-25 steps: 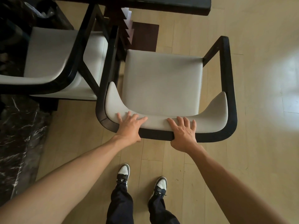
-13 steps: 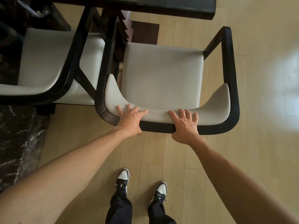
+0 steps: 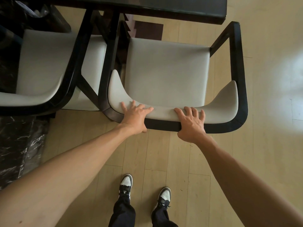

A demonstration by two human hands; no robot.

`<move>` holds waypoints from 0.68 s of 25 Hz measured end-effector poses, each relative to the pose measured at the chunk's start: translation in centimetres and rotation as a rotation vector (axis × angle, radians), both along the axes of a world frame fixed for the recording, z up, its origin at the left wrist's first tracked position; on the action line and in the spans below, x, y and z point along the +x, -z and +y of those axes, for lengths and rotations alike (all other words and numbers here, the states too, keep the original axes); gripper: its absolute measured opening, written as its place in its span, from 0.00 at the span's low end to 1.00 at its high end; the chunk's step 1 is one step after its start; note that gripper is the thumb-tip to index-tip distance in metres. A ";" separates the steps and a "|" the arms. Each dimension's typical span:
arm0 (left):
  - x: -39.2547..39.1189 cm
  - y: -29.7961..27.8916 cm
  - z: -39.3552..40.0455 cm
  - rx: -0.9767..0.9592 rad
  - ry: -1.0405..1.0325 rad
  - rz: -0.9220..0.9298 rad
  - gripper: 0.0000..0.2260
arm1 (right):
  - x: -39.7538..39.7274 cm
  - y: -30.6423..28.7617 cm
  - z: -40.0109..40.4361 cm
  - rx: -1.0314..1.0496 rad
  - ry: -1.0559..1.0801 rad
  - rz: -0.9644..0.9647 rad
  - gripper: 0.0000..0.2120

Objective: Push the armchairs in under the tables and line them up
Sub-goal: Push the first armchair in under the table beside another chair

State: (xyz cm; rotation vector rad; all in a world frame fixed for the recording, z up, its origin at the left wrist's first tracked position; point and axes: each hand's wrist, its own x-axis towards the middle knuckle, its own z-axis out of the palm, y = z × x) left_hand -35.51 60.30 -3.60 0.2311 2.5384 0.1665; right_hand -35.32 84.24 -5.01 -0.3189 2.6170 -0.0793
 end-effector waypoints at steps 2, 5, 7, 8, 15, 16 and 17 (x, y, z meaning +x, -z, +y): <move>-0.1 0.1 -0.2 -0.003 0.012 0.001 0.44 | -0.1 0.0 0.0 -0.001 0.002 -0.004 0.44; -0.4 0.1 -0.1 -0.013 0.033 -0.029 0.45 | 0.1 -0.2 0.0 0.005 0.002 -0.001 0.44; -1.0 -0.1 -0.1 -0.009 0.037 -0.106 0.47 | 0.2 -0.2 0.1 0.001 0.011 -0.010 0.45; -1.3 -0.1 -0.1 -0.004 0.035 -0.143 0.47 | 0.1 -0.2 0.1 -0.002 0.013 -0.018 0.45; -1.4 0.0 -0.1 0.008 0.051 -0.141 0.48 | -0.2 -0.5 0.1 -0.002 0.033 -0.056 0.46; -1.4 0.1 0.0 0.016 0.052 -0.133 0.48 | -0.3 -0.5 0.2 -0.003 0.030 -0.049 0.46; -1.4 0.1 -0.1 0.019 0.052 -0.137 0.48 | -0.3 -0.5 0.2 0.000 0.028 -0.050 0.46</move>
